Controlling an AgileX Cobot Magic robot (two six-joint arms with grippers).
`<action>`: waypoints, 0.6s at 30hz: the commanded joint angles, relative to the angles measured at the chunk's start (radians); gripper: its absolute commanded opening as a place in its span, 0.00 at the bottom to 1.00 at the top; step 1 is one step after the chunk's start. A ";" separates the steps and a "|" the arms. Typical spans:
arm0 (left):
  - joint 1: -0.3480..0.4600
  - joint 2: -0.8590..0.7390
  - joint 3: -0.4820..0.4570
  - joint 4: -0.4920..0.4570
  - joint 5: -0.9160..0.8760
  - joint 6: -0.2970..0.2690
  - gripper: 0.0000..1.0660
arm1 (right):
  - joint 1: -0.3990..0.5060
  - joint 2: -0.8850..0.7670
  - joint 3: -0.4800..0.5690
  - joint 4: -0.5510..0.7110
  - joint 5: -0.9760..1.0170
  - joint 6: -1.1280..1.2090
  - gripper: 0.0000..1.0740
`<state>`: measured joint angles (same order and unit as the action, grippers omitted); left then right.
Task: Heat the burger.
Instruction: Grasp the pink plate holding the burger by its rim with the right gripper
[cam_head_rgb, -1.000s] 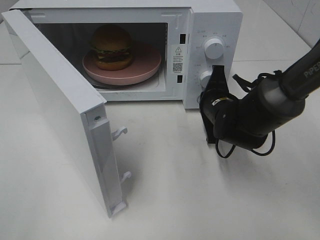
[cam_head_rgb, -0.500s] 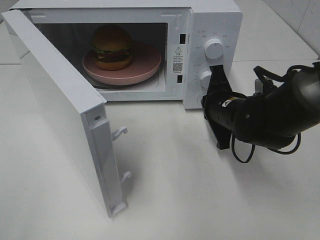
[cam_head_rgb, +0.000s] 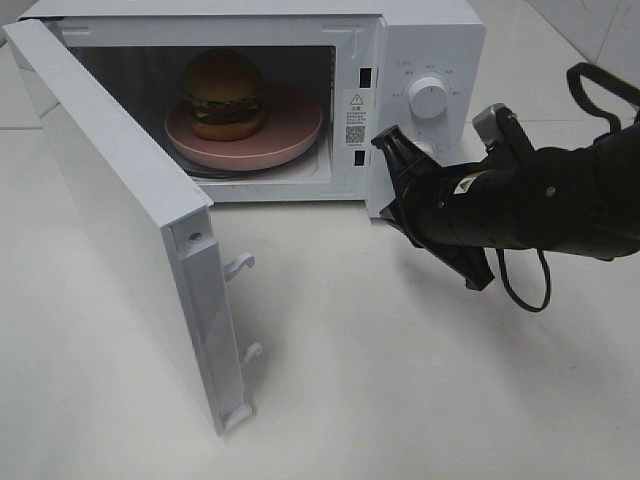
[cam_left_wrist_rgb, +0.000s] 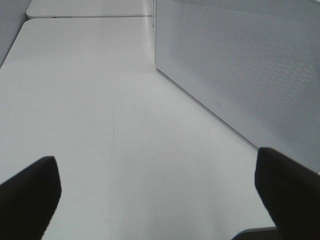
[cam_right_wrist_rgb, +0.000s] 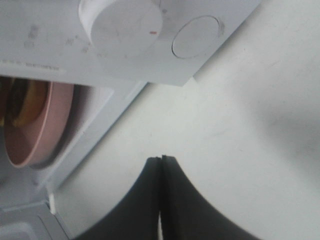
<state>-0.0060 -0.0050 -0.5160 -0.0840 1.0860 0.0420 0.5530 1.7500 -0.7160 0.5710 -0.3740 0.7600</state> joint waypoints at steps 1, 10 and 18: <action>0.002 -0.005 0.000 -0.007 -0.013 -0.005 0.92 | -0.005 -0.046 0.001 -0.012 0.109 -0.167 0.01; 0.002 -0.005 0.000 -0.007 -0.013 -0.005 0.92 | -0.006 -0.104 0.000 -0.012 0.280 -0.416 0.02; 0.002 -0.005 0.000 -0.007 -0.013 -0.005 0.92 | -0.006 -0.173 0.000 -0.082 0.472 -0.606 0.03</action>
<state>-0.0060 -0.0050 -0.5160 -0.0840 1.0860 0.0420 0.5530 1.6000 -0.7150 0.5330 0.0490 0.2060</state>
